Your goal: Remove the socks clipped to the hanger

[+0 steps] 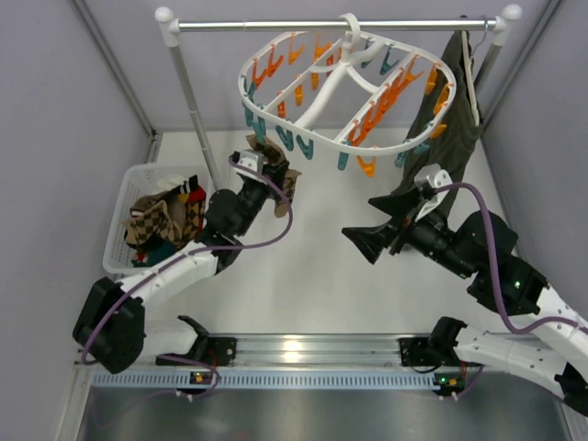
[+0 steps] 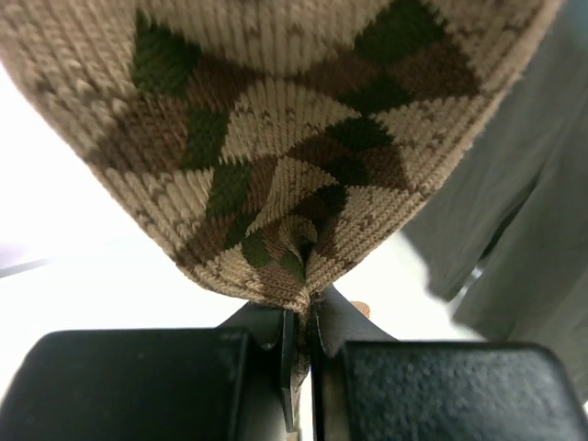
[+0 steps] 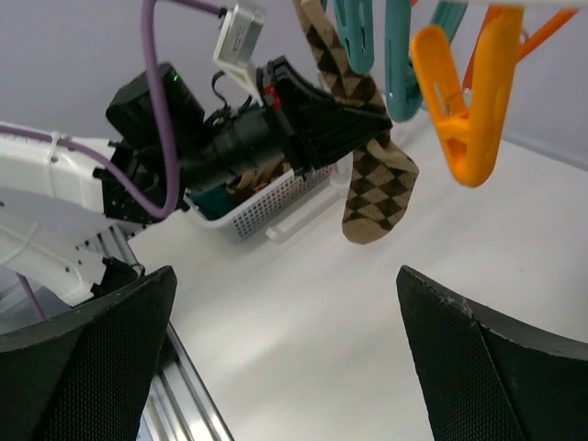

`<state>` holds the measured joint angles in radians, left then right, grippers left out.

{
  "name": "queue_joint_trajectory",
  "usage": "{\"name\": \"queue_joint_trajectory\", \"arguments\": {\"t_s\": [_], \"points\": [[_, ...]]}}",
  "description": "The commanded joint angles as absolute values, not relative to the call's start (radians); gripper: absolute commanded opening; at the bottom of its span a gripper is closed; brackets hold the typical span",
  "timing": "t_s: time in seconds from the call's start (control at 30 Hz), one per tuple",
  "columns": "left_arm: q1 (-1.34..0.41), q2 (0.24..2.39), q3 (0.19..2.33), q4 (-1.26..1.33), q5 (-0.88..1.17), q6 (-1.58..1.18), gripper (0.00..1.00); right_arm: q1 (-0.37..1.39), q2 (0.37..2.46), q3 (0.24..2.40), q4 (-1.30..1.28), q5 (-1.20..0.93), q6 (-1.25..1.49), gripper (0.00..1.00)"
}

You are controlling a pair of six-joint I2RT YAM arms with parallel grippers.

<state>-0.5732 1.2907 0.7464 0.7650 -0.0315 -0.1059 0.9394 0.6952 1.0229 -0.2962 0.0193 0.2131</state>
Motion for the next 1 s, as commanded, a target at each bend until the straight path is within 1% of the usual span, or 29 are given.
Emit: {"name": "queue_joint_trajectory", "arguments": {"t_s": [0.0, 0.03, 0.07, 0.13, 0.17, 0.33, 0.47, 0.57, 0.63, 0.77, 0.87, 0.97], "points": [[-0.653, 1.169, 0.7, 0.856, -0.207, -0.101, 0.0, 0.93, 0.712, 1.115, -0.25, 0.005, 0.232, 0.99], [-0.681, 1.155, 0.683, 0.856, -0.275, -0.083, 0.0, 0.93, 0.719, 1.146, -0.256, 0.005, 0.242, 0.99], [-0.74, 1.144, 0.677, 0.854, -0.305, -0.063, 0.0, 0.93, 0.727, 1.161, -0.259, 0.005, 0.244, 0.99], [-0.803, 1.124, 0.673, 0.856, -0.391, -0.009, 0.0, 0.93, 0.752, 1.208, -0.273, -0.041, 0.253, 1.0], [-0.863, 1.124, 0.675, 0.856, -0.42, 0.017, 0.0, 0.93, 0.762, 1.224, -0.276, -0.046, 0.258, 0.99], [-1.04, 1.163, 0.709, 0.857, -0.584, 0.13, 0.0, 0.93, 0.811, 1.32, -0.294, -0.083, 0.262, 0.99], [-1.103, 1.207, 0.742, 0.857, -0.652, 0.17, 0.0, 0.93, 0.837, 1.385, -0.324, -0.098, 0.249, 0.99], [-1.156, 1.262, 0.793, 0.857, -0.759, 0.239, 0.0, 0.93, 0.883, 1.451, -0.366, -0.098, 0.238, 0.98], [-1.178, 1.313, 0.842, 0.857, -0.845, 0.299, 0.0, 0.93, 0.937, 1.515, -0.419, -0.097, 0.224, 0.97], [-1.216, 1.371, 0.882, 0.857, -0.888, 0.359, 0.0, 0.93, 1.043, 1.626, -0.512, -0.069, 0.192, 0.94], [-1.223, 1.391, 0.876, 0.857, -0.893, 0.354, 0.0, 0.93, 1.159, 1.718, -0.583, -0.028, 0.172, 0.9], [-1.223, 1.397, 0.856, 0.857, -0.888, 0.342, 0.0, 0.93, 1.257, 1.821, -0.652, -0.023, 0.158, 0.83]]}}
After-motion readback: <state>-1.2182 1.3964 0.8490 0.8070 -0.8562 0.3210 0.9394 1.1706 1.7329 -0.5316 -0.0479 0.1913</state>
